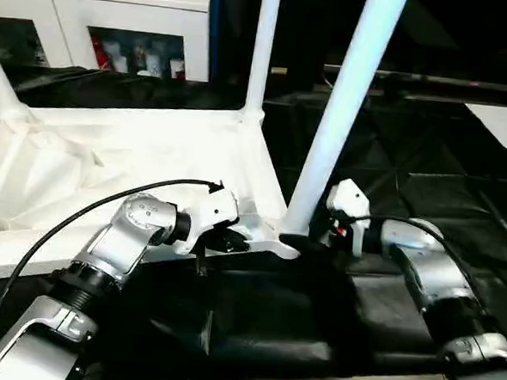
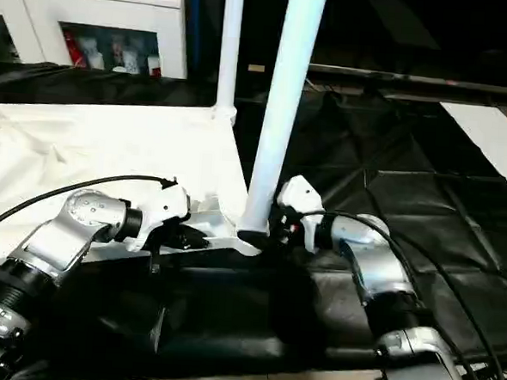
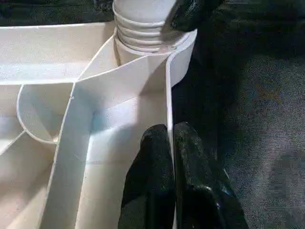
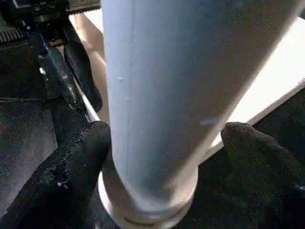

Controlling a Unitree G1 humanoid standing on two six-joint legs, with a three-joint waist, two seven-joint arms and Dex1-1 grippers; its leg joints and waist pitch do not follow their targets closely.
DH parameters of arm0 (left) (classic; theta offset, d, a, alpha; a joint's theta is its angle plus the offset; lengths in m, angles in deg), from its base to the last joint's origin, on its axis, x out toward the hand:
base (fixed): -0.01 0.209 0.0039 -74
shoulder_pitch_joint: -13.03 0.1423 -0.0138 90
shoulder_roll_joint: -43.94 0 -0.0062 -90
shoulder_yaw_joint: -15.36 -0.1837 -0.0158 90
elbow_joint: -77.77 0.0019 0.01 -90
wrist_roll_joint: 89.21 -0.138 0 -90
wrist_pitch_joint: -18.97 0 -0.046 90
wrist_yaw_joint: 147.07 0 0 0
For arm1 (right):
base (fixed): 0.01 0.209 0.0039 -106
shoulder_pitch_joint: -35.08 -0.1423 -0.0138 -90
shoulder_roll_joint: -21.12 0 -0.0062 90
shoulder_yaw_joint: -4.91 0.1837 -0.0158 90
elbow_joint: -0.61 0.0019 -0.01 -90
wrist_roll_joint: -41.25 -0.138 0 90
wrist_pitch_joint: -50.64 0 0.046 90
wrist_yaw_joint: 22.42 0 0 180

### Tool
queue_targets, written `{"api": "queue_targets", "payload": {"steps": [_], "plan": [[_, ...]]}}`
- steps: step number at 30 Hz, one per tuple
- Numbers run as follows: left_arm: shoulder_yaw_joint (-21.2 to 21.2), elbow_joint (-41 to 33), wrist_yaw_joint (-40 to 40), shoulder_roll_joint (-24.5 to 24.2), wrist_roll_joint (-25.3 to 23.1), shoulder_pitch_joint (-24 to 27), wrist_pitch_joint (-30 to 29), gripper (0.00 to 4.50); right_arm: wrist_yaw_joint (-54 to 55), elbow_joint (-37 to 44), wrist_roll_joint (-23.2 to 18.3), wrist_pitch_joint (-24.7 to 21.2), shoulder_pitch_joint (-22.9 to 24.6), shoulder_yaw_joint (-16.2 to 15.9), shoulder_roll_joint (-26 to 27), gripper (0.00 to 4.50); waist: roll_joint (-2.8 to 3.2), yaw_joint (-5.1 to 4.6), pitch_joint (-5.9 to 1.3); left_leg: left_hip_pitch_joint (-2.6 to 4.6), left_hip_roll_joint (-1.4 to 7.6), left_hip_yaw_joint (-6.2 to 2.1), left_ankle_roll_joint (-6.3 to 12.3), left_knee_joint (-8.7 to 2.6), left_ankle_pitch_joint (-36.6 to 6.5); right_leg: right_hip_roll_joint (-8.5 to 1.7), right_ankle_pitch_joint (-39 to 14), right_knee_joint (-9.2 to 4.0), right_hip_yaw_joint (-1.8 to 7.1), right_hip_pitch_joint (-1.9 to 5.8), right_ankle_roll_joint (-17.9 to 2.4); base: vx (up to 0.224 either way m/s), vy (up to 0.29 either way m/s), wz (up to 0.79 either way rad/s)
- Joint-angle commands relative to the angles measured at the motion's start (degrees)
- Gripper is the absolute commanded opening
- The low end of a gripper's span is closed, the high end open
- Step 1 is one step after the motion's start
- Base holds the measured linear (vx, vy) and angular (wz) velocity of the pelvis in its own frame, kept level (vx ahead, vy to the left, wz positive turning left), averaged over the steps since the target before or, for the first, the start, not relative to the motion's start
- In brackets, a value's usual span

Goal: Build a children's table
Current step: Rotate leg to tighten

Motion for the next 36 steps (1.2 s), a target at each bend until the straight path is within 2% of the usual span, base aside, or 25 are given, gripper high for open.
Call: {"api": "queue_targets", "payload": {"steps": [1, 5, 7, 8, 12, 17, 19, 20, 21, 23, 24, 25, 27, 28, 29, 31, 32, 35, 36], "plan": [[-1.97, 1.59, -1.81, -0.05, -0.22, 1.23, -0.50, 0.00, 0.57, -1.77, -0.38, -0.40, -1.26, 1.03, -0.07, 3.73, 0.50, 0.07, -3.04, 0.07, 0.46, 0.25, 1.03, -4.26, -15.59, -2.51, -13.92, -4.14, 2.11, 2.81, -12.22, 0.000, 0.000, 0.00], [-1.85, 1.84, -1.78, -0.20, -0.35, 1.11, -0.40, 0.00, 0.17, -3.70, 0.30, 0.58, -1.98, 0.86, 0.35, 3.28, 0.40, 0.00, -2.93, 0.14, 0.49, 0.18, 0.70, -4.35, -17.17, -2.59, -16.76, -4.40, 2.10, 2.75, -11.58, 0.000, 0.000, 0.00], [-1.81, 1.88, -1.79, -0.25, -0.38, 1.08, -0.38, 0.00, -0.13, -4.05, 0.29, 0.67, -2.02, 0.81, 0.36, 3.21, 0.35, -0.05, -2.89, 0.14, 0.47, 0.16, 0.67, -4.37, -17.56, -2.64, -17.89, -4.54, 2.12, 2.69, -11.13, 0.000, 0.000, 0.00], [-1.79, 1.88, -1.83, -0.30, -0.39, 1.08, -0.38, 0.00, -0.32, -4.15, 0.32, 0.71, -2.01, 0.71, 0.34, 2.98, 0.37, -0.07, -2.90, 0.15, 0.48, 0.16, 0.71, -4.36, -17.53, -2.65, -17.99, -4.56, 2.12, 2.67, -11.17, 0.000, 0.000, 0.00], [-1.70, 1.91, -1.94, -0.53, -0.44, 1.17, -0.39, 0.00, -0.87, -5.17, 0.36, 1.06, -2.11, 0.53, 0.44, 2.67, 0.40, -0.10, -2.86, 0.13, 0.54, 0.11, 0.74, -4.43, -17.70, -2.65, -18.16, -4.58, 2.10, 2.62, -11.17, 0.000, 0.000, 0.00], [-0.85, 1.82, 0.83, 0.44, -0.57, 1.52, -1.83, 0.00, 2.13, -5.53, 0.08, -0.98, -0.89, 1.47, 1.57, 2.39, 0.41, -0.34, -2.63, 0.24, 0.52, 0.10, 0.57, -4.53, -18.92, -2.62, -19.99, -4.77, 2.12, 2.43, -10.85, 0.000, 0.000, 0.00], [0.21, 2.89, 4.89, 2.35, -0.94, 1.01, -2.63, 0.00, 9.03, -6.76, 0.95, -1.45, -0.15, 2.71, 3.26, 2.26, 0.46, -0.44, -2.51, 0.36, 0.47, 0.03, 0.09, -4.63, -19.94, -2.62, -22.08, -5.06, 2.05, 2.26, -10.21, 0.000, 0.000, 0.00], [1.30, 5.11, 10.48, 5.20, -1.67, -0.15, -3.10, 0.00, 17.47, -8.75, 1.49, -2.44, 0.51, 4.35, 5.76, 2.24, 0.41, -0.69, -2.33, 0.32, 0.39, -0.03, -0.54, -4.68, -20.77, -2.58, -23.94, -5.19, 2.00, 2.11, -9.63, 0.000, 0.000, 0.00], [1.75, 6.19, 12.90, 6.46, -1.97, -0.72, -3.43, 0.00, 20.93, -9.52, 1.49, -2.97, 0.71, 5.12, 6.95, 2.20, 0.51, -0.87, -2.34, 0.68, 0.23, -0.14, -1.09, -4.63, -22.04, -2.66, -27.25, -5.68, 1.86, 1.88, -8.51, 0.000, 0.000, 0.00], [2.16, 8.60, 17.75, 9.57, -2.70, -2.06, -3.58, 0.00, 29.26, -11.44, 0.81, -4.67, 0.61, 7.26, 10.19, 2.13, 0.49, -1.10, -2.34, 0.92, 0.10, -0.26, -1.43, -4.59, -23.14, -2.59, -29.66, -6.10, 1.79, 1.63, -7.23, 0.000, 0.000, 0.00], [2.16, 8.60, 17.75, 9.57, -2.70, -2.06, -3.58, 0.00, 29.26, -11.44, 0.81, -4.67, 0.61, 7.26, 10.19, 2.11, 0.37, -1.19, -2.26, 1.08, -0.06, -0.39, -1.31, -4.51, -24.55, -2.59, -32.27, -6.48, 1.53, 1.38, -6.11, 0.000, 0.000, 0.00], [2.43, 10.05, 20.66, 11.77, -2.94, -2.99, -4.02, 0.00, 34.67, -12.75, 0.79, -5.73, 0.07, 8.15, 12.23, 2.09, 0.44, -1.24, -2.26, 1.04, -0.12, -0.51, -1.18, -4.49, -24.98, -2.65, -33.30, -6.58, 1.41, 1.44, -5.58, 0.000, 0.000, 0.00], [2.62, 11.68, 24.10, 14.59, -3.34, -4.24, -4.40, 0.00, 39.68, -13.99, 1.10, -6.50, -0.92, 8.36, 15.08, 2.09, 0.38, -1.70, -2.09, 1.05, -0.56, -0.81, -0.77, -4.34, -27.12, -2.67, -38.63, -7.47, 0.87, 0.94, -2.78, 0.000, 0.000, 0.00], [2.42, 12.32, 25.16, 15.77, -3.63, -4.88, -4.25, 0.00, 40.62, -14.27, 1.52, -6.50, -1.62, 7.83, 16.54, 2.09, 0.45, -1.65, -2.29, 1.22, -0.57, -0.94, -0.73, -4.36, -27.13, -2.78, -38.93, -7.62, 0.70, 1.04, -2.38, 0.000, 0.000, 0.00], [1.91, 13.15, 26.27, 17.25, -4.17, -5.77, -3.62, 0.00, 41.12, -14.49, 2.29, -6.16, -2.73, 6.63, 18.70, 2.09, 0.56, -2.01, -2.34, 0.77, -0.43, -1.28, -0.66, -4.80, -27.84, -2.88, -38.25, -7.86, 0.21, 1.57, -1.97, 0.000, 0.000, 0.00], [1.83, 13.45, 26.48, 17.60, -4.42, -6.04, -3.33, 0.00, 41.07, -14.45, 2.82, -5.35, -3.10, 6.16, 19.39, 2.09, 0.78, -2.10, -2.41, 0.55, -0.32, -1.52, -0.58, -5.10, -28.26, -2.96, -37.30, -7.98, 0.04, 1.87, -1.84, 0.000, 0.000, 0.00], [1.86, 13.66, 26.29, 17.72, -4.51, -6.28, -2.97, 0.00, 40.01, -14.09, 2.88, -3.92, -3.32, 5.94, 19.99, 2.60, 0.67, -2.16, -2.50, 0.60, -0.25, -1.56, -0.30, -5.27, -28.58, -3.01, -35.78, -8.14, -0.06, 1.93, -2.15, 0.000, 0.000, 0.00], [1.64, 13.10, 23.82, 16.15, -4.52, -6.00, -1.37, 0.00, 36.40, -12.48, 0.80, -3.01, -3.39, 7.08, 19.89, 2.76, 0.64, -2.01, -2.57, 0.46, -0.08, -1.51, 0.37, -5.63, -27.78, -3.17, -32.21, -7.92, 0.20, 2.12, -3.58, 0.000, 0.000, 0.00], [1.68, 12.75, 22.96, 15.49, -4.41, -5.69, -1.12, 0.00, 35.44, -12.26, 0.74, -2.84, -3.41, 6.97, 19.35, 2.94, 0.37, -1.90, -2.58, 0.36, -0.04, -1.40, 0.80, -5.71, -27.20, -3.22, -30.99, -7.80, 0.35, 2.16, -4.08, 0.000, 0.000, 0.00]]}}
